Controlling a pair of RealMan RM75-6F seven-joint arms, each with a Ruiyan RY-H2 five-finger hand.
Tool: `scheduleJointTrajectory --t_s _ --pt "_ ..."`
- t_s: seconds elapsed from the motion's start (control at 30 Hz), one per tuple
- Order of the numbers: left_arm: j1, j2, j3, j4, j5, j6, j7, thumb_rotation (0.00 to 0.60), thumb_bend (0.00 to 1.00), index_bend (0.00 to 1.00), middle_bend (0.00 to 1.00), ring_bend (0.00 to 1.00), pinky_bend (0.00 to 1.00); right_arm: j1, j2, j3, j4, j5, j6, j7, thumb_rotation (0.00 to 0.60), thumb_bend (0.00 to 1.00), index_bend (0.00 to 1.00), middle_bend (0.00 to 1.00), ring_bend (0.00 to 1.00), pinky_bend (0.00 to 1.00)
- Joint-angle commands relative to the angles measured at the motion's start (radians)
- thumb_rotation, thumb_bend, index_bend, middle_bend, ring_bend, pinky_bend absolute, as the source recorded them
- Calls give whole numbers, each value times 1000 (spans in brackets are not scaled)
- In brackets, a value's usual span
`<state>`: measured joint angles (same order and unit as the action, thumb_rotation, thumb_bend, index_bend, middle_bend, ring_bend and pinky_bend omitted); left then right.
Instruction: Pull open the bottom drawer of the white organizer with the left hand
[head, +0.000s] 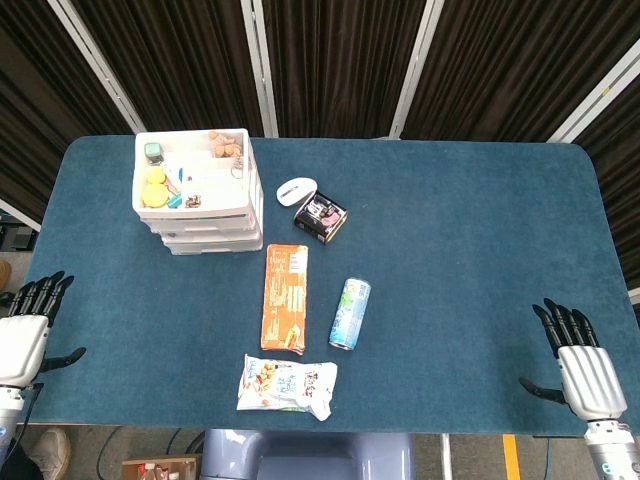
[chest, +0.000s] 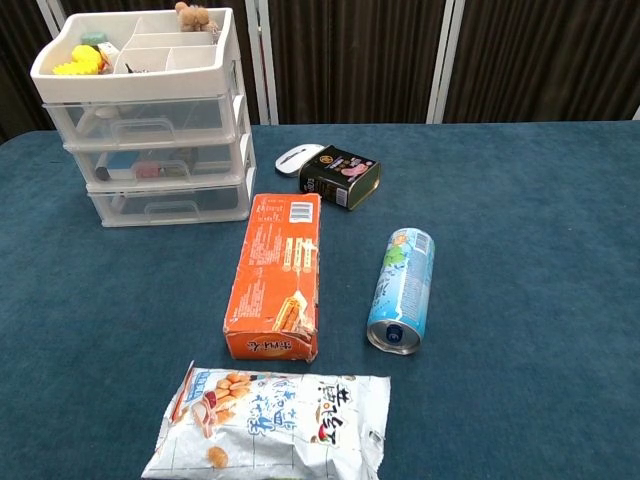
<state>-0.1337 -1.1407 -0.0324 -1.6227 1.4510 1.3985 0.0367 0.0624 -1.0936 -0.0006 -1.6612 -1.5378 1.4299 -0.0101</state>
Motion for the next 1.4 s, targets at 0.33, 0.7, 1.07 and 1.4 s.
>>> scheduleJointTrajectory --t_s 0.33,0.7,1.07,1.4 --pt "-26 -36 -67 -53 -75 -18 -80 600 459 106 676 601 698 -1 3 -3 0 -3 0 6 600 103 0 0 0 0" --pt "-154 -94 -219 -208 -449 -259 -156 600 546 156 988 928 916 1 10 -3 -10 7 -12 14 600 104 0 0 0 0" --pt "-306 -207 -319 -221 -844 -389 -130 600 556 148 989 932 920 4 16 -6 -12 -1 -18 36 600 103 0 0 0 0" --pt "-419 -316 -382 -120 -1035 -440 -133 600 558 142 988 932 920 11 19 -8 -11 4 -35 53 600 104 0 0 0 0"
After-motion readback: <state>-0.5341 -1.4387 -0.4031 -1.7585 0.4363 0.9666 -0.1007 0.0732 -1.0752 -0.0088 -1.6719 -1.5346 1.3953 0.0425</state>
